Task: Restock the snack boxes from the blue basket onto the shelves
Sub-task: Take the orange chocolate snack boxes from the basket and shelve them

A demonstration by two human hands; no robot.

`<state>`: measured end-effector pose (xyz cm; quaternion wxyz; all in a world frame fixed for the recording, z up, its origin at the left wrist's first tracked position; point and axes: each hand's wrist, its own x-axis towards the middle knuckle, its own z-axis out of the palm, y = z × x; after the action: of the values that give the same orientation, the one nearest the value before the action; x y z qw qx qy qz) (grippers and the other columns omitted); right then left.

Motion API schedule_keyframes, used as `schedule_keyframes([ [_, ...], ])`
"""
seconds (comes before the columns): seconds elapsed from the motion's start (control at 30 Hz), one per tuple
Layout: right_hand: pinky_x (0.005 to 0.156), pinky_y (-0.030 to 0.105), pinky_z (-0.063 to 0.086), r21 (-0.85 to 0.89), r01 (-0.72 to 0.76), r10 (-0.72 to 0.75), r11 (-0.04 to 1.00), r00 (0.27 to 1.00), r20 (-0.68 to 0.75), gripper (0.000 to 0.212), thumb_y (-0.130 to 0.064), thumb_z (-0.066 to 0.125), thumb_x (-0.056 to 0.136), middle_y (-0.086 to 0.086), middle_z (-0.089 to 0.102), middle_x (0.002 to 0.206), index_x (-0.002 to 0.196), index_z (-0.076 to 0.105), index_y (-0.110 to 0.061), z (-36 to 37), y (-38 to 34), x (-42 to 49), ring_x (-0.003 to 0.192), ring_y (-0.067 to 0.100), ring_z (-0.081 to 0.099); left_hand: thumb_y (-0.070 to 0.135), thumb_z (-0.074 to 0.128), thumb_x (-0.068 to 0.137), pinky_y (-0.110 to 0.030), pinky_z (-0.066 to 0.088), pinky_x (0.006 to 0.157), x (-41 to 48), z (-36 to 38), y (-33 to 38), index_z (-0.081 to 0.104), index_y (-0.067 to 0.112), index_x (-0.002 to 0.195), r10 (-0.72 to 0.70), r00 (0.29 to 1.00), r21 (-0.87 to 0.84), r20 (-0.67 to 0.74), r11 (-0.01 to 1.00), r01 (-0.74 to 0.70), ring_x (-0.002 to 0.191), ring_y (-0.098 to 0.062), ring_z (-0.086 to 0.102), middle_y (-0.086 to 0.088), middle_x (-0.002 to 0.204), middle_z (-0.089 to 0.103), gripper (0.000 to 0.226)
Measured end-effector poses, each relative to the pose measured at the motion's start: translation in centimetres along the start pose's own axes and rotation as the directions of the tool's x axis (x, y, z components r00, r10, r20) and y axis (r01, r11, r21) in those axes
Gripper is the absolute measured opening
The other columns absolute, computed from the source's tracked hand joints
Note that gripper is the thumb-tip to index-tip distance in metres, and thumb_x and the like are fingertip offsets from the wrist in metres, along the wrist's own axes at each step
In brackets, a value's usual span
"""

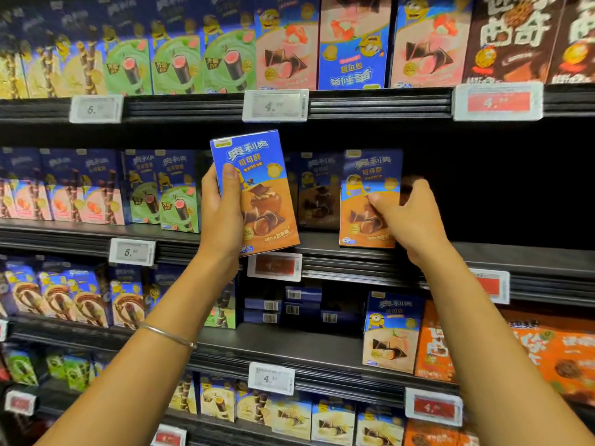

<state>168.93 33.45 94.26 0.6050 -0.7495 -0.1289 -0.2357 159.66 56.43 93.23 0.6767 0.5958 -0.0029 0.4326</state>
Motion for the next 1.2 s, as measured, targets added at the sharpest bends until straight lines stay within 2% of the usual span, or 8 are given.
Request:
schedule_keyframes([
  [0.13,0.089,0.049,0.055,-0.163,-0.018,0.003,0.986,0.995,-0.095,0.037,-0.035,0.074,0.09,0.013,0.063,0.119,0.106,0.047,-0.015,0.6,0.9,1.4,0.108,0.031,0.063,0.045,0.039,0.113,-0.027,0.065,0.073,-0.5,1.0,0.0,0.051,0.027,0.133,-0.002,0.998,-0.012,0.069,1.0,0.002,0.088,-0.008,0.078,0.002,0.119,0.075,0.029],
  [0.23,0.091,0.052,0.055,-0.305,-0.038,0.002,0.952,0.993,-0.115,0.039,-0.039,0.071,0.092,0.016,0.06,0.124,0.114,0.05,-0.013,1.1,1.5,2.1,0.111,0.035,0.062,0.044,0.04,0.113,-0.032,0.066,0.081,-0.9,1.7,0.2,0.05,0.022,0.139,-0.004,0.995,-0.03,0.097,1.0,0.007,0.095,-0.012,0.077,-0.006,0.13,0.073,0.036],
  [0.4,0.074,0.039,0.047,-0.467,-0.049,-0.022,0.883,0.989,-0.145,0.029,-0.031,0.065,0.095,0.017,0.059,0.12,0.113,0.055,-0.011,2.1,1.9,3.1,0.095,0.031,0.058,0.045,0.04,0.112,-0.031,0.066,0.08,-1.1,2.2,0.1,0.049,0.023,0.14,-0.006,0.993,-0.019,0.116,1.0,0.008,0.107,-0.019,0.077,-0.006,0.134,0.071,0.036],
  [0.53,0.073,0.036,0.046,-0.503,-0.099,0.034,0.859,0.99,-0.137,0.024,-0.026,0.064,0.094,0.017,0.064,0.118,0.112,0.06,-0.01,2.5,1.8,3.8,0.102,0.037,0.063,0.047,0.041,0.112,-0.024,0.063,0.069,-1.1,2.3,0.0,0.048,0.022,0.144,-0.023,0.994,-0.015,0.108,1.0,0.024,0.094,-0.01,0.078,0.0,0.127,0.073,0.042],
  [0.7,0.075,0.037,0.049,-0.577,-0.13,0.066,0.806,0.989,-0.131,0.025,-0.022,0.06,0.094,0.019,0.063,0.118,0.113,0.062,-0.005,3.1,1.9,4.5,0.105,0.038,0.063,0.044,0.042,0.112,-0.024,0.064,0.073,-1.2,2.5,0.0,0.047,0.02,0.146,-0.017,0.994,-0.023,0.105,1.0,0.02,0.094,-0.009,0.078,0.002,0.124,0.073,0.042],
  [0.87,0.082,0.038,0.052,-0.645,-0.15,0.095,0.749,0.988,-0.119,0.041,-0.025,0.057,0.094,0.018,0.059,0.128,0.131,0.057,-0.006,3.4,2.0,5.4,0.111,0.037,0.061,0.043,0.042,0.112,-0.022,0.062,0.069,-1.4,2.6,0.1,0.048,0.02,0.145,-0.018,0.994,-0.019,0.108,1.0,0.02,0.089,-0.007,0.079,0.006,0.116,0.074,0.041],
  [1.03,0.092,0.044,0.055,-0.648,-0.162,0.101,0.744,0.986,-0.131,0.05,-0.026,0.06,0.093,0.018,0.055,0.137,0.139,0.052,-0.008,3.5,2.0,5.5,0.117,0.039,0.059,0.044,0.042,0.112,-0.023,0.063,0.069,-1.5,2.5,0.3,0.046,0.02,0.147,-0.025,0.994,-0.021,0.107,0.999,0.027,0.09,-0.008,0.079,0.003,0.122,0.073,0.042],
  [1.2,0.089,0.042,0.055,-0.583,-0.154,0.106,0.798,0.988,-0.116,0.042,-0.026,0.062,0.092,0.019,0.057,0.13,0.129,0.056,-0.006,2.8,1.7,4.6,0.112,0.04,0.06,0.044,0.042,0.112,-0.023,0.063,0.07,-1.8,2.3,0.5,0.046,0.019,0.148,-0.014,0.993,-0.013,0.118,1.0,0.016,0.092,-0.008,0.079,0.002,0.123,0.073,0.043],
])
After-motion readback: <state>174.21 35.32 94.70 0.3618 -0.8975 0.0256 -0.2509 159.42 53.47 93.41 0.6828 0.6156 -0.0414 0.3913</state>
